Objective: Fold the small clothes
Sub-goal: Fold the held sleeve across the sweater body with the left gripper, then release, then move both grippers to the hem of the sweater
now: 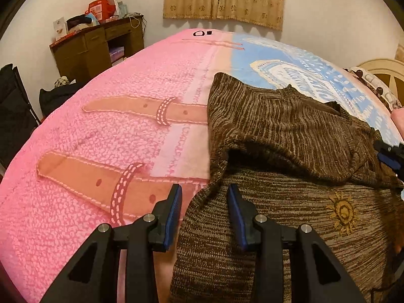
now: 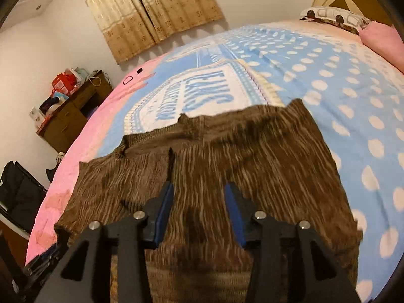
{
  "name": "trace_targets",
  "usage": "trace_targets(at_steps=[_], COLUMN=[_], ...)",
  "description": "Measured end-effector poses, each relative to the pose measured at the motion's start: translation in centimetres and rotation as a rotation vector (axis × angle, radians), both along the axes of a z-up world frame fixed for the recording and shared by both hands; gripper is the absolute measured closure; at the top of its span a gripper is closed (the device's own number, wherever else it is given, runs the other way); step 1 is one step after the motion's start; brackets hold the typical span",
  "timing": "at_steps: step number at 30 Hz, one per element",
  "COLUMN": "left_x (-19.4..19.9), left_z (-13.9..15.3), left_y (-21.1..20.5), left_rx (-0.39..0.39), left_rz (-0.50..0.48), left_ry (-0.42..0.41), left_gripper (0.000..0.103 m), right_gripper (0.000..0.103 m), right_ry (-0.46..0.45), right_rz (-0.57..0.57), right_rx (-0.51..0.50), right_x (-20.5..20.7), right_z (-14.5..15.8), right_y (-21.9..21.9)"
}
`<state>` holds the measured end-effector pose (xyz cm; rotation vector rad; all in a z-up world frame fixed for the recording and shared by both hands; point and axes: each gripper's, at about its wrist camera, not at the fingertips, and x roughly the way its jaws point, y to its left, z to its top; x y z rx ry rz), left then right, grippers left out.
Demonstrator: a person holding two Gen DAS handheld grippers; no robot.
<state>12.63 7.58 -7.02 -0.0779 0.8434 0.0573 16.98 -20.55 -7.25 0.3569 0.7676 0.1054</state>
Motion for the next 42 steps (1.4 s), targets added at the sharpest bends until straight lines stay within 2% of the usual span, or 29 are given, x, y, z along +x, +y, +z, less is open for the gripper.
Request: trace_targets(at_steps=[5,8,9,11,13,16,18,19,20,21,23,26,29,31,33,36,38,39,42], left_x=[-0.8,0.2,0.7,2.3,3.5,4.7,4.4,3.8,3.5,2.9,2.1,1.4,0.5,-0.2,-1.0,-3.4,-5.3,-6.4,-10.1], left_z=[3.2,4.8,5.0,5.5,5.3,3.2,1.7,1.1,0.8,0.7,1.1,2.3,3.4,3.8,4.1,4.7,5.4,5.6,6.1], left_y=[-0.1,0.3,0.4,0.0,-0.4,-0.8,-0.1,0.4,0.7,1.1,1.5,1.6,2.3,3.4,4.2,5.7,6.4,6.8,7.6], left_rx=[0.027,0.030,0.030,0.017,0.020,0.094,0.095,0.098,0.096,0.082,0.079,0.080,0.071,0.056,0.050,0.047,0.040,0.040,0.051], left_rz=[-0.012,0.005,0.012,0.009,0.003,0.012,0.010,0.016,0.018,0.017,0.036,0.047,0.055,0.065,0.064,0.021,-0.034,-0.070,-0.163], left_ry=[-0.115,-0.145,-0.146,-0.144,-0.148,-0.067,-0.017,-0.009,-0.009,-0.018,-0.034,-0.063,-0.076,-0.066,-0.064,-0.077,-0.102,-0.107,-0.118], left_gripper=[0.064,0.064,0.064,0.064,0.064,0.064,0.064,0.064,0.063,0.058,0.055,0.055,0.055,0.055,0.055,0.055,0.055,0.053,0.043], right_gripper=[0.056,0.056,0.056,0.056,0.058,0.069,0.068,0.067,0.067,0.069,0.066,0.066,0.066,0.066,0.065,0.064,0.064,0.064,0.049], right_ry=[-0.026,-0.024,-0.043,-0.075,-0.042,0.096,0.105,0.112,0.113,0.118,0.099,0.018,-0.013,0.008,0.104,0.076,-0.048,-0.126,-0.261], right_rz=[0.090,0.135,0.151,0.176,0.206,0.193,0.153,0.116,0.077,0.053,0.043,0.037,0.117,0.196,0.216,0.158,0.143,0.139,0.125], right_rx=[0.014,-0.014,-0.037,-0.168,-0.235,-0.277,-0.215,-0.218,-0.229,-0.234,-0.188,-0.195,-0.172,-0.176,-0.181,-0.172,-0.091,-0.094,-0.122], right_x=[-0.7,-0.4,-0.5,-0.8,-0.3,0.6,-0.5,-1.3,-2.1,-2.6,-3.5,-3.7,-2.7,-1.6,-0.1,-1.3,-4.3,-6.5,-12.5], right_z=[0.9,1.7,1.9,2.0,1.1,-1.2,-1.4,-1.2,-1.2,-1.2,-0.7,1.1,1.6,0.5,-1.9,0.1,3.5,5.9,10.6], right_y=[2.8,5.5,6.4,9.0,10.4,9.4,6.8,5.5,4.3,3.6,2.6,3.8,6.5,8.6,9.3,8.4,6.7,5.7,3.3])
